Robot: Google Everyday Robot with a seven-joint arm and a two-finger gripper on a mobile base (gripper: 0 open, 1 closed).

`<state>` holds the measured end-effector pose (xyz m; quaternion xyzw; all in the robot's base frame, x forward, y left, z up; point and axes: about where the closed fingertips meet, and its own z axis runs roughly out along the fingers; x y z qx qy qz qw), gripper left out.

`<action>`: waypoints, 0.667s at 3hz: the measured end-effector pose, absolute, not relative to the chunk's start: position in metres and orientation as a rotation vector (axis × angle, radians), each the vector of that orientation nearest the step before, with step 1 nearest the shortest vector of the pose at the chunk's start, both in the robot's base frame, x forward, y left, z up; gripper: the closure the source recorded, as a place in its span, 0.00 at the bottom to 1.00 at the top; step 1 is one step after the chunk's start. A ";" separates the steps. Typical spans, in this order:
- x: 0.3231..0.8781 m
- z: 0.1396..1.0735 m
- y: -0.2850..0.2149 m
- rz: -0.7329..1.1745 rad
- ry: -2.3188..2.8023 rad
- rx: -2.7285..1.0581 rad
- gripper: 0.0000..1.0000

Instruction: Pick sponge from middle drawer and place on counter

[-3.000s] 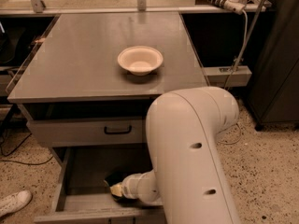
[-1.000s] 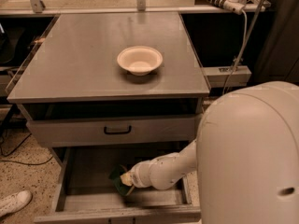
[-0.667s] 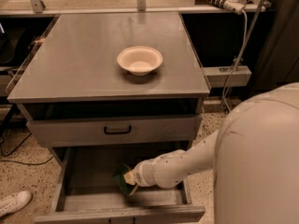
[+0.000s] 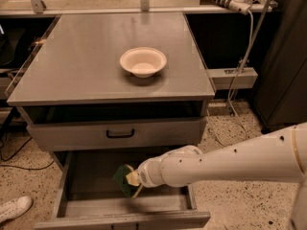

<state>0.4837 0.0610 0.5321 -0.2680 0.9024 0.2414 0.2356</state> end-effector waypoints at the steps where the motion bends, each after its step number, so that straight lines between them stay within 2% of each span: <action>1: 0.479 0.564 0.071 0.733 2.441 -0.786 1.00; 2: 0.472 0.576 0.064 0.732 2.414 -0.828 1.00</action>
Offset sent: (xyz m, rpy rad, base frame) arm -0.0038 0.0098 0.0272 0.0369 0.0002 0.0456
